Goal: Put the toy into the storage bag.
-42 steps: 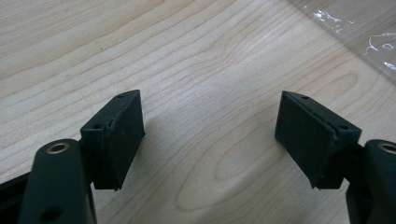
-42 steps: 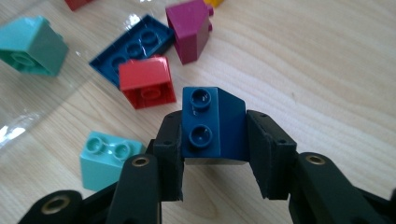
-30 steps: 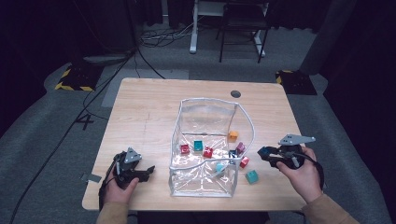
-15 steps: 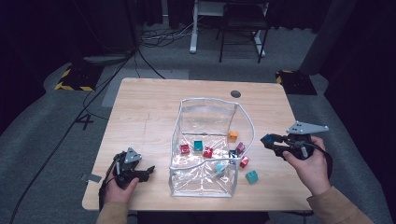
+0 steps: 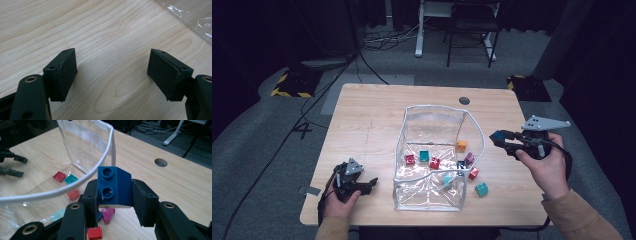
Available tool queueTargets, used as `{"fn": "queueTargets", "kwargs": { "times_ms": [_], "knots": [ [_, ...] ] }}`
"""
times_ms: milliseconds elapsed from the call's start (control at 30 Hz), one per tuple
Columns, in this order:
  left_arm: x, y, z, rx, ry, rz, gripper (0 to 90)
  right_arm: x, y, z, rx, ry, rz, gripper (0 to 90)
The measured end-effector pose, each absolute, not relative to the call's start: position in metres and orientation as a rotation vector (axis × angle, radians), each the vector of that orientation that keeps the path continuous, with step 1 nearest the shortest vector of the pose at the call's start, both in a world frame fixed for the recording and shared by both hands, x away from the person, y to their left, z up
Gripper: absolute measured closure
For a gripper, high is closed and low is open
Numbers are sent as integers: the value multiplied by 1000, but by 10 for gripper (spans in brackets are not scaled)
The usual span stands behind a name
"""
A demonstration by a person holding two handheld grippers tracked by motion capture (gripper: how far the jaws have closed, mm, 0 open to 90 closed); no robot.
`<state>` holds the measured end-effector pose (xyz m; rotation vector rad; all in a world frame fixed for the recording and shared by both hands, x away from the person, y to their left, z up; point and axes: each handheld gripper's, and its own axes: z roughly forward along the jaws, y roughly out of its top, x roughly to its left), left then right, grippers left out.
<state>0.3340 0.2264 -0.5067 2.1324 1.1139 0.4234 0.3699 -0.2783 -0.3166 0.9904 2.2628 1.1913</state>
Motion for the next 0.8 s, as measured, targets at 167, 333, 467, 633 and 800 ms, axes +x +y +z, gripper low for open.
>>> {"fn": "queueTargets", "kwargs": {
  "times_ms": [167, 333, 467, 633, 800],
  "knots": [
    [334, 226, -507, 2133, 1114, 423, 241, 373, -273, -302, 975, 2253, 1193, 592],
    [334, 226, -507, 2133, 1113, 424, 241, 377, -266, -293, 969, 2268, 1199, 592],
    [334, 226, -507, 2132, 1114, 423, 241, 382, -256, -290, 959, 2295, 1211, 592],
    [334, 226, -507, 2133, 1114, 423, 241, 388, -238, -287, 919, 2323, 1206, 592],
    [334, 226, -507, 2133, 1114, 423, 241, 394, -221, -285, 899, 2348, 1204, 592]
  ]
}}
